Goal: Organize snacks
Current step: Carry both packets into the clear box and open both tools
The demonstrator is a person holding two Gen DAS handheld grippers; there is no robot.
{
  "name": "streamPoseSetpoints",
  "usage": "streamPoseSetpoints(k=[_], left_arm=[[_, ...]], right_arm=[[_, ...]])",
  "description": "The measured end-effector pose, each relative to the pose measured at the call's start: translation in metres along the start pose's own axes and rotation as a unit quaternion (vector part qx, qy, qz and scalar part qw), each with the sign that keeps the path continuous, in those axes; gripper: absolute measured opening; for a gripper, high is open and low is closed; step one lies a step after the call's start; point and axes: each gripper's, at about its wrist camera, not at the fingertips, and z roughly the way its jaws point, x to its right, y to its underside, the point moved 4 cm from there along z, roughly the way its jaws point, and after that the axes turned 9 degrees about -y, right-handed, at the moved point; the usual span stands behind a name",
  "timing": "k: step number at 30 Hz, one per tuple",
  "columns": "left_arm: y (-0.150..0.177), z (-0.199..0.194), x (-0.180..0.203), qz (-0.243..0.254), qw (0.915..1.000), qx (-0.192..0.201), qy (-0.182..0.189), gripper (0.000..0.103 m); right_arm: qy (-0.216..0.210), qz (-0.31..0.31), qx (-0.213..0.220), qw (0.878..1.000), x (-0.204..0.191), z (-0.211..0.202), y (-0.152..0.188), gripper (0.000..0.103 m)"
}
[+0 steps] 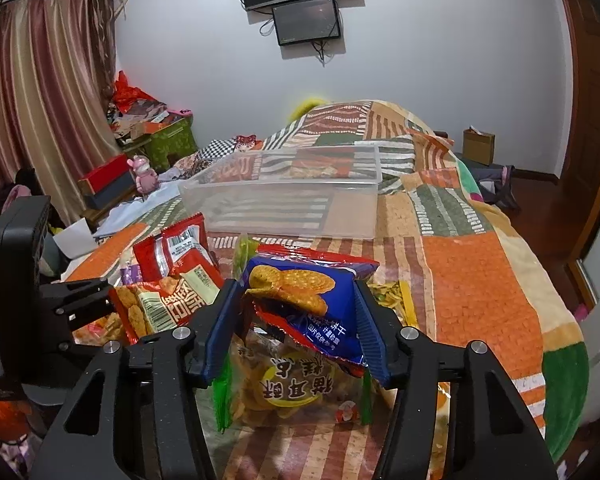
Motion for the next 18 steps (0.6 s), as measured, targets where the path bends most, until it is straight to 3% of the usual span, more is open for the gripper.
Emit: streamPoseSetpoints(k=[8, 18], left_arm=[[-0.033, -0.027, -0.021, -0.03, 0.9983, 0.05, -0.008, 0.046], [-0.081, -0.045, -0.058, -0.068, 0.9923, 0.096, -0.037, 0.046]], right_arm=[[-0.006, -0.014, 0.019, 1.0, -0.009, -0.004, -0.015, 0.051], [-0.004, -0.039, 0.066, 0.997, -0.013, -0.009, -0.058, 0.051]])
